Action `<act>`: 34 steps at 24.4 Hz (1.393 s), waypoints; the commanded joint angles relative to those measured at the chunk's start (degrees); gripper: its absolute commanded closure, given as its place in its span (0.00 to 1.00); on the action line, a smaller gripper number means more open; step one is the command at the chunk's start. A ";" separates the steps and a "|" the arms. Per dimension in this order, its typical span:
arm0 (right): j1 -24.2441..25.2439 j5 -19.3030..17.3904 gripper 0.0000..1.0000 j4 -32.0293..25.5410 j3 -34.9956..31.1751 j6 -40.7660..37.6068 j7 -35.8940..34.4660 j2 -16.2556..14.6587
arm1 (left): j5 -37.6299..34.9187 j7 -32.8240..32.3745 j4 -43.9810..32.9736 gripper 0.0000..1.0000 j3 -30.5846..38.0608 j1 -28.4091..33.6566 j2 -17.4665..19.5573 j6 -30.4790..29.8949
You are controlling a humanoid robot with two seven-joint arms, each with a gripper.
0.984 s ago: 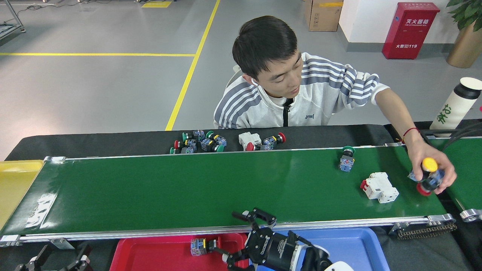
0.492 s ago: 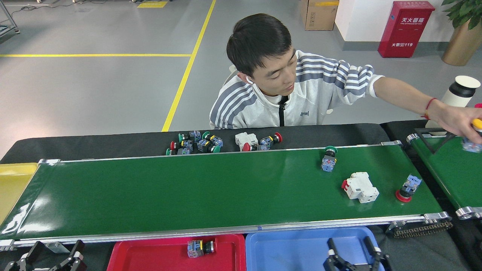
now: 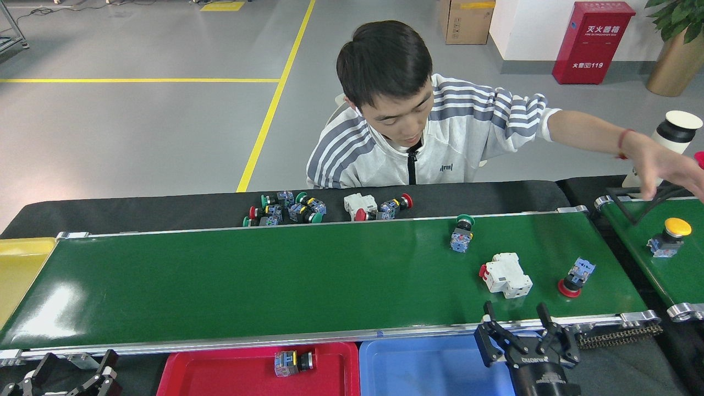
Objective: Pick switch part from conveyor to tray
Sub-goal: 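Reach the right gripper to the white switch block on the belt, then grasp the white block and lift it toward the blue tray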
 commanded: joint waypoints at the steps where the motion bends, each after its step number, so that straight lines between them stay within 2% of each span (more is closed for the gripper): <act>1: -1.17 0.28 0.00 0.66 0.24 0.17 0.63 -1.13 | 0.31 0.42 -0.73 0.00 0.32 -0.51 0.84 -0.38; 7: -2.23 0.28 0.00 3.38 3.14 0.25 0.72 -0.61 | 0.22 0.42 -0.73 0.00 1.02 -1.30 1.11 -0.38; 16: -13.04 0.11 0.00 13.76 10.26 5.70 0.72 -0.52 | 0.05 0.33 -0.55 0.00 0.67 -2.18 1.02 -0.29; 21: -15.94 -0.16 0.00 16.13 10.34 5.70 0.81 -0.52 | 0.31 0.42 -0.73 0.00 0.49 -2.79 0.67 -0.38; 30: -24.46 -0.16 0.01 27.29 11.05 5.70 0.81 2.21 | 0.13 0.42 -0.73 0.00 0.40 -2.79 0.76 -0.38; 32: -26.05 -0.07 0.03 29.67 12.81 5.97 0.72 2.29 | 0.05 0.33 -0.73 0.00 0.40 -2.53 0.58 -0.29; 34: -26.93 -0.07 0.18 31.16 14.74 7.55 0.72 2.29 | 0.05 0.33 -0.73 0.00 0.40 -2.09 0.49 -0.38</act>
